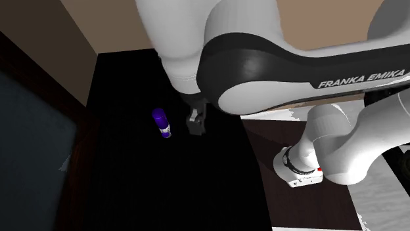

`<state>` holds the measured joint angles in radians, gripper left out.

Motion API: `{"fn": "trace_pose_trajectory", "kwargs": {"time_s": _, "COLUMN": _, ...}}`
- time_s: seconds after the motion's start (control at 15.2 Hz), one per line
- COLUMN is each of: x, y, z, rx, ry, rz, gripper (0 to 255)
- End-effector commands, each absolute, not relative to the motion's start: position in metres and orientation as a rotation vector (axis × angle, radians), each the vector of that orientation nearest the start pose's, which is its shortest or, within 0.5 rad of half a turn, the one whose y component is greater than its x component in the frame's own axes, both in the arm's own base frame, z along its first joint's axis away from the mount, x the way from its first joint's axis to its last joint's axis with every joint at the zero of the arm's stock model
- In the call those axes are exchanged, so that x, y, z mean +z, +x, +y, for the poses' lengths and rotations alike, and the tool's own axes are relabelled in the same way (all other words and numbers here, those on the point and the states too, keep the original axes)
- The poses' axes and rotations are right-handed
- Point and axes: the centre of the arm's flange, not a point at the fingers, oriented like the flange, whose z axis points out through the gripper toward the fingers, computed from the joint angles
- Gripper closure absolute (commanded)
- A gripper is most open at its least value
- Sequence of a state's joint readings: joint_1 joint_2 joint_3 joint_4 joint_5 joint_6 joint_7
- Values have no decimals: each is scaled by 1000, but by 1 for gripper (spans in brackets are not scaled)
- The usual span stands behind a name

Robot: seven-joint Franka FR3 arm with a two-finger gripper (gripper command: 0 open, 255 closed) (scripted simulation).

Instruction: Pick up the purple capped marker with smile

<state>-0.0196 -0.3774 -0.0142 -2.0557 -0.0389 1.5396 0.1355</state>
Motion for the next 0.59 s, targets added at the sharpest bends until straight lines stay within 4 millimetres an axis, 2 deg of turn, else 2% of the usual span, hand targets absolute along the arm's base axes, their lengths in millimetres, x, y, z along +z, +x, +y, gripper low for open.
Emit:
{"fn": "trace_pose_trajectory", "kwargs": {"time_s": 0.0, "x": 583, "y": 451, "z": -21, "rx": 229, "ry": -3155, "rz": 257, "gripper": 0}}
{"fn": "trace_pose_trajectory", "kwargs": {"time_s": 0.53, "x": 597, "y": 558, "z": -27, "rx": 275, "ry": -3121, "rz": 228, "gripper": 0}}
